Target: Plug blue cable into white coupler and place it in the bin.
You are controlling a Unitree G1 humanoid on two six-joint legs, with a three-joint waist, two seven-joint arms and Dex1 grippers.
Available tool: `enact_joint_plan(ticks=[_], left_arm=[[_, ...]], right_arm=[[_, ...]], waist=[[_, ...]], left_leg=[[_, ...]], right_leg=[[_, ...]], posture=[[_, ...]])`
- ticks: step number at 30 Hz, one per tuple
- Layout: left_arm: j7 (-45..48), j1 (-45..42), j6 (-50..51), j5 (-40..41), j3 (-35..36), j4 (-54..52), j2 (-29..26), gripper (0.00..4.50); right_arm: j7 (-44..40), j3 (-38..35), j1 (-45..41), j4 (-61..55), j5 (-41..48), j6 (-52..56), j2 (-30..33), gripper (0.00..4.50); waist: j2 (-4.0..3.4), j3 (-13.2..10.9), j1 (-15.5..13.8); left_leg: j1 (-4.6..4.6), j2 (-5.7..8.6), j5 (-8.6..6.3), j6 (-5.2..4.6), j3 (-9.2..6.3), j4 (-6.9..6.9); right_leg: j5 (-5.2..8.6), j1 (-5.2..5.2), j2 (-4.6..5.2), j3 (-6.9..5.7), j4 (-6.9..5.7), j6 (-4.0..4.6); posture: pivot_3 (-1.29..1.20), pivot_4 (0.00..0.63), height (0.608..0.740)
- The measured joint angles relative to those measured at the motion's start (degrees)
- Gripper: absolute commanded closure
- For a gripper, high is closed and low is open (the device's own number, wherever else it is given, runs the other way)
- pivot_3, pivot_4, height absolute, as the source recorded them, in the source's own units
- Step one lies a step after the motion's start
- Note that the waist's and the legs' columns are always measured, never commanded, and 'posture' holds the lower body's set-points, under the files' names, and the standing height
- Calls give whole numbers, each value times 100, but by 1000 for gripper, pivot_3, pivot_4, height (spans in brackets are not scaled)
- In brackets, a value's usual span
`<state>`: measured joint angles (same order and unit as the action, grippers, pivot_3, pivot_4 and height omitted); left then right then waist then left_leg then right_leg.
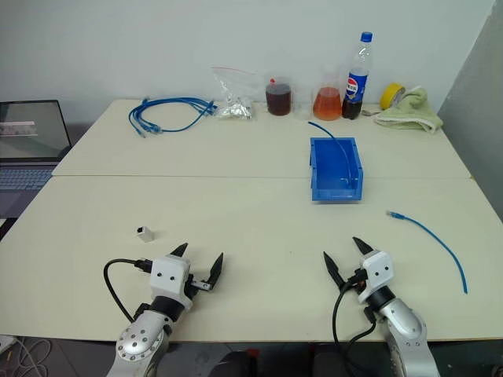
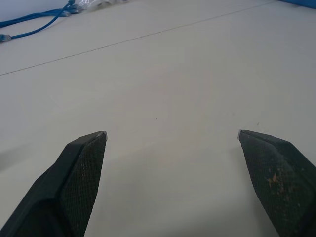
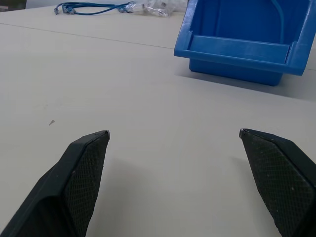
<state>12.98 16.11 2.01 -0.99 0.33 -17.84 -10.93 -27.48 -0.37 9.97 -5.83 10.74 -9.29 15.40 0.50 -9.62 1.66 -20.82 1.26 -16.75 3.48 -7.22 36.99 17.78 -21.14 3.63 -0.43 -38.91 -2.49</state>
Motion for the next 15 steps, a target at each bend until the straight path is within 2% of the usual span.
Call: enact_joint_plan(ticks=[15], left_arm=[[145, 85, 21, 5, -11, 4, -96, 31]], right_arm=[[-7, 0, -20, 70, -39, -19, 0, 0]], waist=[[0, 0, 0]], left_leg=[[0, 0, 0, 0, 1, 0]], right_leg=[[0, 0, 0, 0, 0, 0]], posture=[[0, 150, 740]])
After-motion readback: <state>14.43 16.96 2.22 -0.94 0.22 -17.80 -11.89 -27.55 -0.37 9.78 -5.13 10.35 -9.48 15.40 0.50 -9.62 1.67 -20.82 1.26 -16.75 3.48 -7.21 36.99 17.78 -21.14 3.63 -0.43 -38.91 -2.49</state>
